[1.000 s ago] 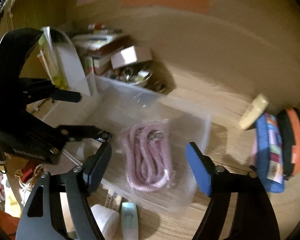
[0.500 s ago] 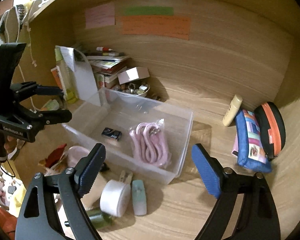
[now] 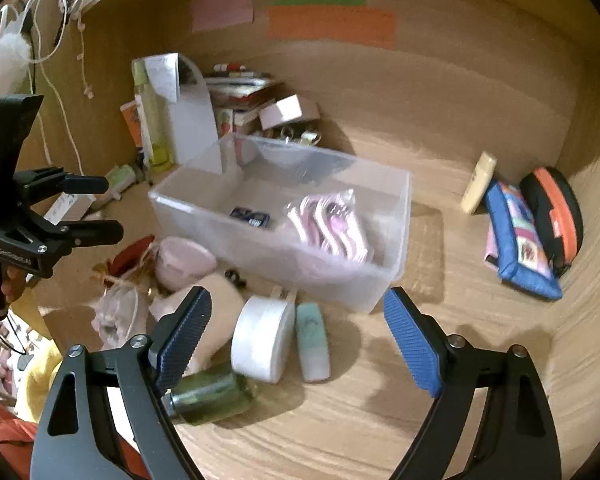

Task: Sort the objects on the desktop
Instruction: 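Grasp the red pouch with the left tool while the right tool grasps the white tape roll, then lift the red pouch and tape roll into the clear box and release both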

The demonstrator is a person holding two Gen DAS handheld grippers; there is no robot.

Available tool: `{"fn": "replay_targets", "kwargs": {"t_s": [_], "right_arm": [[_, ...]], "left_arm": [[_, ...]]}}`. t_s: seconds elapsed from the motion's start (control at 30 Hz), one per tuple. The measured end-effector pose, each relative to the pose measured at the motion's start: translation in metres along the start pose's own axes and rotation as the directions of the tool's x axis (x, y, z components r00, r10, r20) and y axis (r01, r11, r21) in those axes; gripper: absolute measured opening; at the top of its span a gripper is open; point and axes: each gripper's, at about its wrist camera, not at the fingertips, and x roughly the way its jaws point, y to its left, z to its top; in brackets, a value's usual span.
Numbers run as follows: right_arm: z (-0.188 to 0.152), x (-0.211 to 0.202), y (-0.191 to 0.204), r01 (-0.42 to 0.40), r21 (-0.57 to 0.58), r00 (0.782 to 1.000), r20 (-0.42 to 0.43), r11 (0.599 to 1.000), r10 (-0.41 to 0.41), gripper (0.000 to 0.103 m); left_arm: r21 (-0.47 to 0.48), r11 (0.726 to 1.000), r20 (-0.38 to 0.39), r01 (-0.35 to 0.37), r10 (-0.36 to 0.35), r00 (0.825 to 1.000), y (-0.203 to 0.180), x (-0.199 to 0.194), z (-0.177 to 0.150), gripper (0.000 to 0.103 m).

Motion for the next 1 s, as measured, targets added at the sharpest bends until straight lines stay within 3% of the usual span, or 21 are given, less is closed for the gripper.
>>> {"fn": "replay_targets", "kwargs": {"t_s": [0.27,0.4,0.53,0.7,0.83,1.0], "right_arm": [[-0.025,0.021,0.012,-0.023,0.001,0.999,-0.047,1.0,0.023,0.083],[-0.028,0.03,0.014,-0.041,0.01,0.996,-0.078,0.999,0.042,0.066],[-0.028,0.039,0.012,-0.068,0.039,0.991,-0.114,0.997,0.072,0.058],[-0.028,0.052,0.008,-0.111,0.062,0.982,-0.148,0.992,0.119,0.035],[-0.028,0.053,0.006,-0.112,0.063,0.983,-0.141,0.992,0.12,0.033],[-0.027,0.045,0.0,-0.098,0.065,0.989,-0.108,0.993,0.105,0.027]], "left_arm": [[-0.005,0.997,-0.051,0.072,-0.072,0.996,-0.006,0.018,-0.025,0.097],[-0.023,0.994,-0.058,0.106,-0.107,0.993,-0.005,0.027,-0.027,0.097],[-0.054,0.986,-0.072,0.155,-0.158,0.985,0.0,0.037,-0.027,0.097],[-0.095,0.973,-0.078,0.211,-0.219,0.973,0.005,0.049,-0.026,0.097],[-0.097,0.97,-0.051,0.223,-0.228,0.972,0.007,0.046,-0.027,0.075],[-0.094,0.974,-0.017,0.206,-0.208,0.978,0.007,0.036,-0.026,0.065]]}}
